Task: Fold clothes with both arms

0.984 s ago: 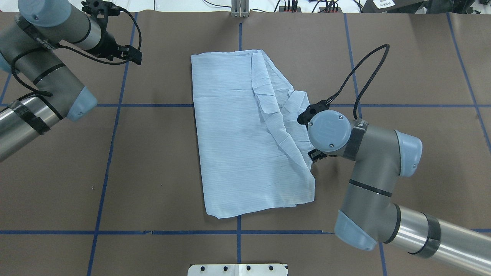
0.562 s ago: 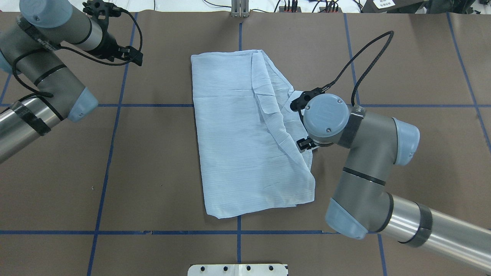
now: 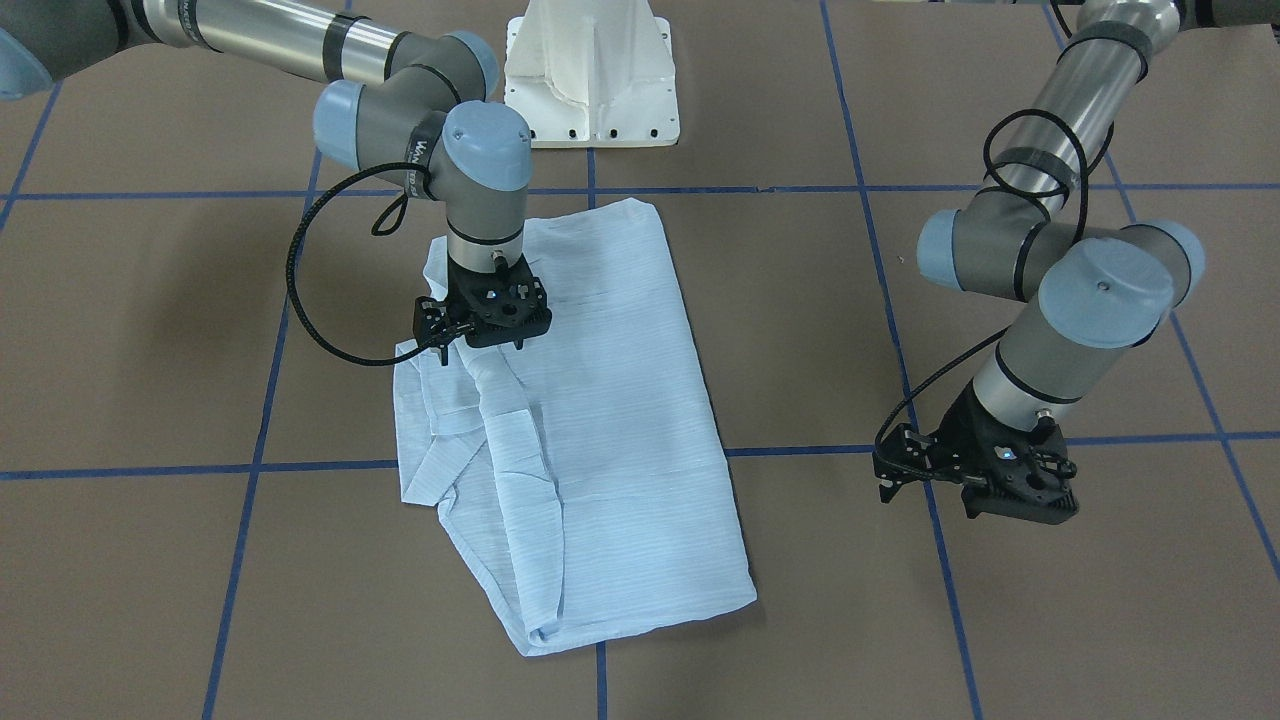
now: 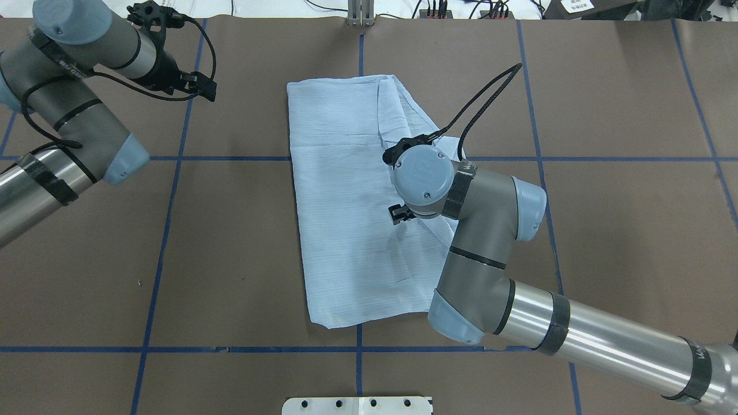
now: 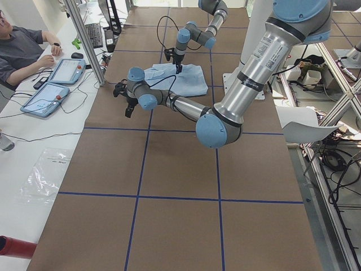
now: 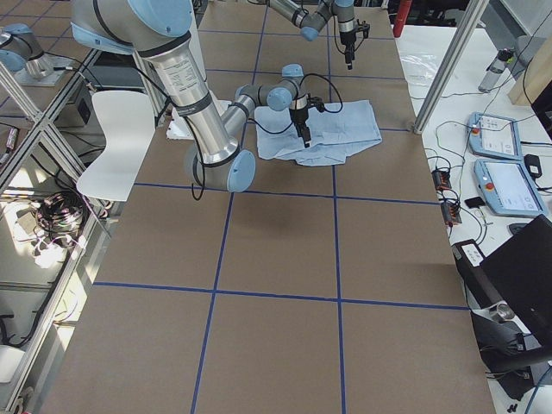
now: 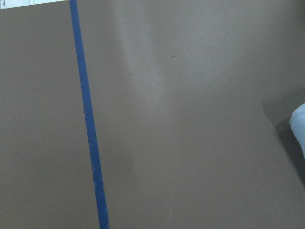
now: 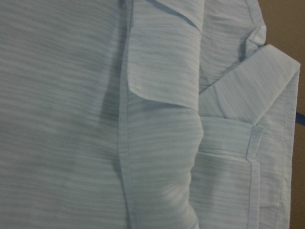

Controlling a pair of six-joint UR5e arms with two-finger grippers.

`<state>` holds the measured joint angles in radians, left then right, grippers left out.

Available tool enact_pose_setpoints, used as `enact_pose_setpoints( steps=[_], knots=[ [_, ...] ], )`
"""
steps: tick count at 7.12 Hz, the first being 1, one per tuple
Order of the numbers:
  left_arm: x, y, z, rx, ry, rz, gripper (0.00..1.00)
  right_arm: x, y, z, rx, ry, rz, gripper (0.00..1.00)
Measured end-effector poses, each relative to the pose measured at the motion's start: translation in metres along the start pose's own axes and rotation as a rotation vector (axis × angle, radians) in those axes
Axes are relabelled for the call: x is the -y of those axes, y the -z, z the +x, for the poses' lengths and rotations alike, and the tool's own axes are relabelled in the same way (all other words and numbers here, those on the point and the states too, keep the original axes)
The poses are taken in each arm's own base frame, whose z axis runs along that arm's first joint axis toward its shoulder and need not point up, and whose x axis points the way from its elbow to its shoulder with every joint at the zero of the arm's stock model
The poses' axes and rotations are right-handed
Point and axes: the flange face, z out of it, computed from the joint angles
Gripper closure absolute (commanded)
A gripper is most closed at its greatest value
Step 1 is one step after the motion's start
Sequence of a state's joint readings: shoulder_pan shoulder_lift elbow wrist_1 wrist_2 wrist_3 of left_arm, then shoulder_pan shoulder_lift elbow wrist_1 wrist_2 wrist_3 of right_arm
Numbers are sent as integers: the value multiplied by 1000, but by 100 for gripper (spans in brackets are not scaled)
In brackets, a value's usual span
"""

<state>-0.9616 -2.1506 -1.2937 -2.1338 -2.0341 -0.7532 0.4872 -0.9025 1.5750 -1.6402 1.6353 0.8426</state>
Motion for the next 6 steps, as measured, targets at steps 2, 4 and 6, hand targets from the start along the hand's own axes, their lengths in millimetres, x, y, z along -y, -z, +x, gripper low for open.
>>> enact_pose_setpoints(
  steps=[2, 4, 6],
  knots=[
    [0, 0, 1, 0, -1, -1, 0, -5, -7, 3, -42, 8, -32, 0],
    [-1, -1, 1, -1, -2, -1, 0, -9, -11, 5, -59, 15, -49, 0],
    [-1, 0, 2, -2, -3, -1, 0, -11, -14, 7, -77, 34, -64, 0]
  ],
)
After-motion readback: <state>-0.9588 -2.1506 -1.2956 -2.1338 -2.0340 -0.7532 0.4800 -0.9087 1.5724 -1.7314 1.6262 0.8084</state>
